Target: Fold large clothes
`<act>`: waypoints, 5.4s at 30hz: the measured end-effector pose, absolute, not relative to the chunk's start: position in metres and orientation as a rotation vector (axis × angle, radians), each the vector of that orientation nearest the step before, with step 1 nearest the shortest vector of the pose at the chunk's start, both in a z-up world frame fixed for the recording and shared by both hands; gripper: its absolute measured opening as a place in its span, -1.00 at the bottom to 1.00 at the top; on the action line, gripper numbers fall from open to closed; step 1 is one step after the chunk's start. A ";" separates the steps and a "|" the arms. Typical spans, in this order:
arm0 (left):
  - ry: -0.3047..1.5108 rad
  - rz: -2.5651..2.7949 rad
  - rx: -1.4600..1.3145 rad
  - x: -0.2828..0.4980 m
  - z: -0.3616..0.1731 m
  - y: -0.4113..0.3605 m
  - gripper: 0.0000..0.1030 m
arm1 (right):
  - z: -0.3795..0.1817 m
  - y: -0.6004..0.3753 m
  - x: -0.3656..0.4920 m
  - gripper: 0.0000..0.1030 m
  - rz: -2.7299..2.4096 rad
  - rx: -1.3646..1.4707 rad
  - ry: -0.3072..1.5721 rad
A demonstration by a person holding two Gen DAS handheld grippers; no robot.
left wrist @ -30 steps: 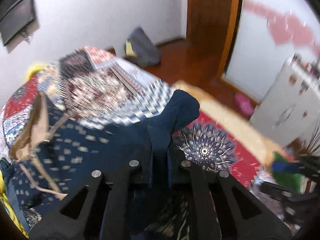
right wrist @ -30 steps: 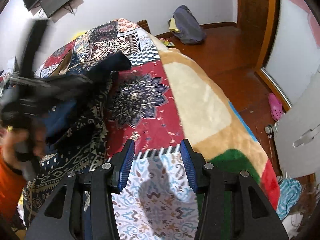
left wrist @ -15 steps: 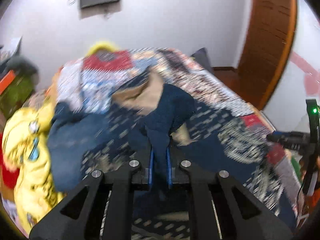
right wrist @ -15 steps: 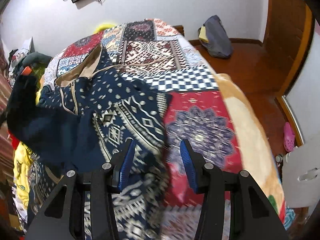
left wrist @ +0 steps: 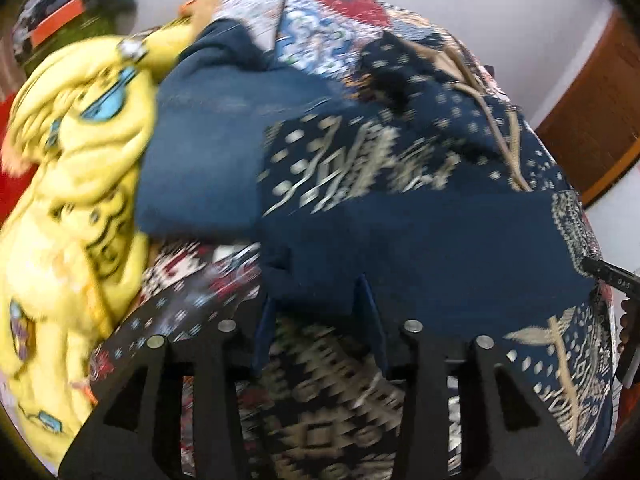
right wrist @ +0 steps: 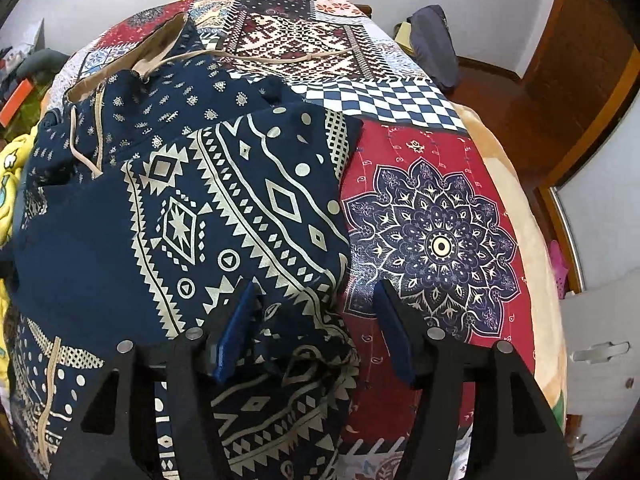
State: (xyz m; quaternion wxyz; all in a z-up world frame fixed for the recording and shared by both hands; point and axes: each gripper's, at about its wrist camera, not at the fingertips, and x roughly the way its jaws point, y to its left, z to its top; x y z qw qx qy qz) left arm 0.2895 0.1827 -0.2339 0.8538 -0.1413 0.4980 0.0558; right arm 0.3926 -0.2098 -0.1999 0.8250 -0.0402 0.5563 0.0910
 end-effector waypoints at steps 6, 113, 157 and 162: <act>1.048 0.142 -0.238 0.268 -0.217 0.202 -0.03 | -0.189 -0.201 0.398 0.12 0.181 -0.130 1.220; 0.987 -0.229 0.101 0.411 -0.191 -0.051 -0.86 | -0.129 -0.194 0.309 0.05 0.345 -0.095 0.989; 0.943 -0.091 -0.095 0.225 -0.146 0.103 0.28 | -0.139 -0.156 0.251 0.12 0.490 -0.213 1.072; 0.976 0.032 -0.265 0.261 -0.168 0.162 0.28 | -0.115 -0.188 0.277 0.12 0.411 -0.141 0.996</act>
